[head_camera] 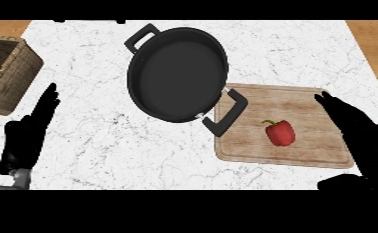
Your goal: Pick the bell pepper from the cutting board and place it in the pot
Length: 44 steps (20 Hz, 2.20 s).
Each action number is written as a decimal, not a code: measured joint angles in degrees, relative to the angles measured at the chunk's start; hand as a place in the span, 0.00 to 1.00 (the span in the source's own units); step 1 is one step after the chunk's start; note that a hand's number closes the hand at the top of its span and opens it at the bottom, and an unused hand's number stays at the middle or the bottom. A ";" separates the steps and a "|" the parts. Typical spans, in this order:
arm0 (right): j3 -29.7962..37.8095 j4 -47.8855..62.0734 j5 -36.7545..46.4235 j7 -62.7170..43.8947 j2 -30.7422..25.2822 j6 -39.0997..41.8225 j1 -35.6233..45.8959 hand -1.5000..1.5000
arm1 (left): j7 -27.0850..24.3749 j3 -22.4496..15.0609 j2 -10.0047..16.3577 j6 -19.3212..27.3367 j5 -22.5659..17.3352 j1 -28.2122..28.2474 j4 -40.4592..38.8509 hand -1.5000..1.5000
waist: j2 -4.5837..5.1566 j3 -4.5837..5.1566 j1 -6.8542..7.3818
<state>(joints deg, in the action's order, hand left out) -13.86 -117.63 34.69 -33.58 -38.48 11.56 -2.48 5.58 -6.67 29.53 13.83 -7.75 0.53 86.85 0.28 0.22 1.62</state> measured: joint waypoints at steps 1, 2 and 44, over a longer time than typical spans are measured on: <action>-1.09 0.39 -0.51 -2.73 0.52 2.60 1.96 0.00 | -0.45 -0.42 -0.60 0.17 0.44 0.03 -0.48 0.50 | 0.03 -0.01 0.05; -2.51 1.25 -0.54 -5.15 1.45 4.61 3.60 0.00 | -0.21 -0.26 -0.55 -0.10 0.39 -0.20 -0.66 0.50 | 0.02 -0.02 0.05; -3.32 33.40 17.04 -9.29 24.93 20.03 21.04 1.00 | 1.42 9.65 -9.89 -8.42 9.93 3.44 2.96 0.50 | -0.30 -0.22 -1.40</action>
<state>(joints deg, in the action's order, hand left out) -17.18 -84.23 51.73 -42.87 -13.55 31.59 18.56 7.00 2.99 19.64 5.41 2.18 3.98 89.81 -0.02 0.00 0.22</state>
